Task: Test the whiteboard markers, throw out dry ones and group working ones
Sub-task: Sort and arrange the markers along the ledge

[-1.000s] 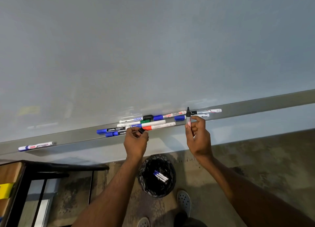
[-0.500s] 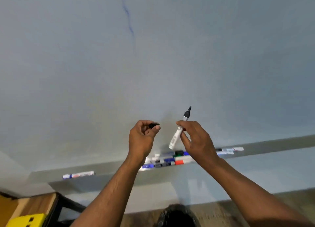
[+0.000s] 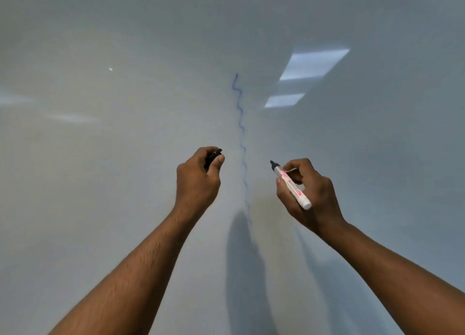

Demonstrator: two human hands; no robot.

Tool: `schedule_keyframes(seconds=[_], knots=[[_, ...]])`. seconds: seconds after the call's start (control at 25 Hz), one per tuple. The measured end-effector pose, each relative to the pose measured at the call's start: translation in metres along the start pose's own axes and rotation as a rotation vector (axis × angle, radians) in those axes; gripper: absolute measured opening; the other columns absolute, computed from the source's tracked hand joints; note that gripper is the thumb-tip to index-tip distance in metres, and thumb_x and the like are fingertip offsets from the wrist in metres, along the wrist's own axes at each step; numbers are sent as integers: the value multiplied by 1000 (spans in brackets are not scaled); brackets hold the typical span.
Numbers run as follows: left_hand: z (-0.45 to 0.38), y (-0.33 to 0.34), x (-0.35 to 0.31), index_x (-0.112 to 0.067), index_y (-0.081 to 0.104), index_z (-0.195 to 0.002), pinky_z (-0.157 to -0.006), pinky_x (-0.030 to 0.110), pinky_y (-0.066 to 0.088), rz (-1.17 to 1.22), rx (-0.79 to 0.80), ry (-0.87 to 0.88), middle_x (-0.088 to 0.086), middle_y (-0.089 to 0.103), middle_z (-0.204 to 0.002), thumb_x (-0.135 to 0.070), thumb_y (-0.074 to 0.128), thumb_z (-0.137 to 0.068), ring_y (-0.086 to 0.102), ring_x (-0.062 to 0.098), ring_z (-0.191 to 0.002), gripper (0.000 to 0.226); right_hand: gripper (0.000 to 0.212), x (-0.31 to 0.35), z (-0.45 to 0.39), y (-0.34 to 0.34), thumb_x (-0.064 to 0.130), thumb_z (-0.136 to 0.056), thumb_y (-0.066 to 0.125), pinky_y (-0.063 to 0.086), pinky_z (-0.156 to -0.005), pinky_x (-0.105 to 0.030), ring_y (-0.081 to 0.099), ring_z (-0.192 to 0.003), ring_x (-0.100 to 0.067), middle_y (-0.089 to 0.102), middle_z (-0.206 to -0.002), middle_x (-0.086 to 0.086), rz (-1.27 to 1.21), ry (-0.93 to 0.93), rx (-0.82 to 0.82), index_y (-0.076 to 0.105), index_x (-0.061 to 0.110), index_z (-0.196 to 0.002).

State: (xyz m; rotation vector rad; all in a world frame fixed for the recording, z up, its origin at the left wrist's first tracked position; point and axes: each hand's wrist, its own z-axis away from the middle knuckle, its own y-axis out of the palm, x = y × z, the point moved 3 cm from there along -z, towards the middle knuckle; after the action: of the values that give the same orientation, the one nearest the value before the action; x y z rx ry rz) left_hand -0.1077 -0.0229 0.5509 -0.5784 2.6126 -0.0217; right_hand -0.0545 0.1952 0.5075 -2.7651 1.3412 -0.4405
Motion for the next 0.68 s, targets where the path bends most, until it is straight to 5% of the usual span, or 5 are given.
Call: schedule_keyframes(seconds=[0.2, 0.36, 0.52, 0.68], knots=[[-72, -1, -21, -14, 66, -116, -67, 0, 34, -87, -32, 42, -3, 69, -104, -25, 59, -95, 58, 4, -89, 25, 13, 22, -106, -7, 26, -86, 69, 45, -55, -19, 60, -60, -6, 67, -74, 5, -58, -96, -142, 68, 18, -97], [-99, 7, -21, -16, 67, -116, -85, 16, 37, -27, 65, -14, -5, 65, -118, -24, 59, -95, 58, 9, -108, 24, 14, 35, -165, -4, 25, -89, 64, 38, -50, -6, 57, -60, 0, 65, -77, 11, -77, -39, -145, 67, 23, -102], [-98, 21, -6, -14, 65, -121, -103, 15, 24, -23, 124, -16, -4, 50, -143, -18, 59, -95, 34, 7, -138, 27, 21, 35, -197, 1, 31, -93, 60, 43, -59, -15, 61, -72, -7, 67, -90, 9, -27, -44, -115, 66, 22, -110], [-96, 28, -1, -15, 67, -118, -104, 14, 22, -2, 83, 3, -4, 48, -144, -16, 59, -94, 29, 3, -140, 25, 27, 24, -208, 8, 35, -93, 59, 49, -68, -23, 65, -84, -16, 72, -98, 1, 26, -6, -57, 68, 19, -112]])
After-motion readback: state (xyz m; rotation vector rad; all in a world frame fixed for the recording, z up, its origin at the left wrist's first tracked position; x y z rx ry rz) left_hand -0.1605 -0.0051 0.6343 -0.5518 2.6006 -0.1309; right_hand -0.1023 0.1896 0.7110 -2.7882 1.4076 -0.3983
